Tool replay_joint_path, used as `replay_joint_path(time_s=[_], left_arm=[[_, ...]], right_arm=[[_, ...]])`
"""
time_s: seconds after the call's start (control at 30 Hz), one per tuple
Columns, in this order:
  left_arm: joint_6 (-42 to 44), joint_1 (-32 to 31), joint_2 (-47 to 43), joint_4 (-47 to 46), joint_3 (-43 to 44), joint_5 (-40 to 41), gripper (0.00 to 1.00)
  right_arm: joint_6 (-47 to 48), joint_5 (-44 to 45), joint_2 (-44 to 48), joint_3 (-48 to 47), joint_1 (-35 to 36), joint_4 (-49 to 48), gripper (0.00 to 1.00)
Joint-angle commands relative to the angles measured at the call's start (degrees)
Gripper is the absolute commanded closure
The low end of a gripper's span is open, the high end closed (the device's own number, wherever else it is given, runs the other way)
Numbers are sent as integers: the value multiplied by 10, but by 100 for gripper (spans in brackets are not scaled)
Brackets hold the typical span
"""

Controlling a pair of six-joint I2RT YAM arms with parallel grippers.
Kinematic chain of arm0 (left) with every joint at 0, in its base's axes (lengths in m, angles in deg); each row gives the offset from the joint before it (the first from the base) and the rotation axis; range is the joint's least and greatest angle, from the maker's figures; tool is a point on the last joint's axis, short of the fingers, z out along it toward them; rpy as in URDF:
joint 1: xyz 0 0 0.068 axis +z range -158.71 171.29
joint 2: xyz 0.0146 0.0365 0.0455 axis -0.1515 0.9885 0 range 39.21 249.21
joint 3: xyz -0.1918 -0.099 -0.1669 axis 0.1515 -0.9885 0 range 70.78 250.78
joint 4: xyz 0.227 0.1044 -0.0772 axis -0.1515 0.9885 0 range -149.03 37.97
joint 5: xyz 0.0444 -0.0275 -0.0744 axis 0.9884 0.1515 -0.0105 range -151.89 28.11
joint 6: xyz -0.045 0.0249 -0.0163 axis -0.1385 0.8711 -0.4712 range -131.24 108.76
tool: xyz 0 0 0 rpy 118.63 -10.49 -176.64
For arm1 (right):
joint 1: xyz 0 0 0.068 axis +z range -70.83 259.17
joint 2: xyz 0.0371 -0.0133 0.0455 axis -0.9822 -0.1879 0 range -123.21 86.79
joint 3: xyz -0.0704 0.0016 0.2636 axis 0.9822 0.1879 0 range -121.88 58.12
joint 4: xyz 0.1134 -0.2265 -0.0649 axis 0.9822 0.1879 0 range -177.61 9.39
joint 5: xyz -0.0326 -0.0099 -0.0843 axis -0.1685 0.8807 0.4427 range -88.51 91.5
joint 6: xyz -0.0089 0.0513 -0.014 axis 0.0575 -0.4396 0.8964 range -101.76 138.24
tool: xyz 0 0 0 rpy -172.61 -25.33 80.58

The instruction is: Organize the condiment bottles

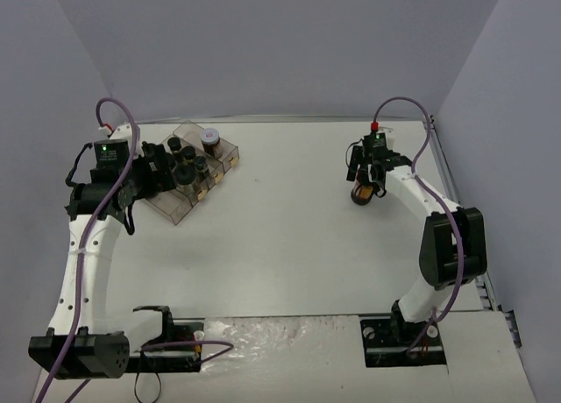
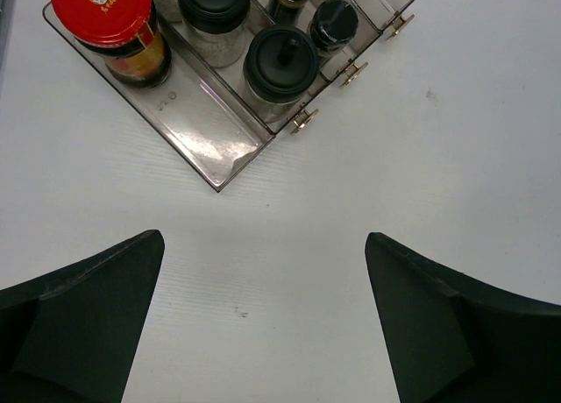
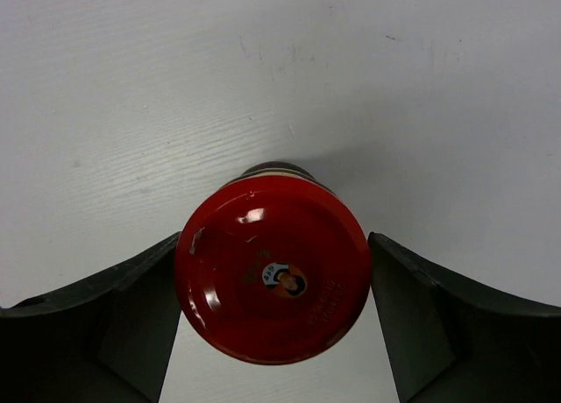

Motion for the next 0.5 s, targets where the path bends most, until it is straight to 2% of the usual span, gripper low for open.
replay_joint_path(time_s=[0.0,0.13,0.17,0.2,0.33,0.47], left_arm=[[23,-6,-9,4,35,-20,3],[25,-26,-2,2,50,-44,3],[22,-31,1,1,57,-49,3],[20,-35,3,1,63,-52,3],[23,-56,6,-12,85,-65,3],[25,-61,5,-14,90,-62,3]], right_arm=[[20,-19,5,-4,-2,-51,48],[40,-45,16,9,10,-65,83],[54,-53,24,13,23,-71,96],[64,-58,35,15,46,-74,100],[92,-100,64,12,146,-88,100],[110,-113,52,-14,247,-102,100]])
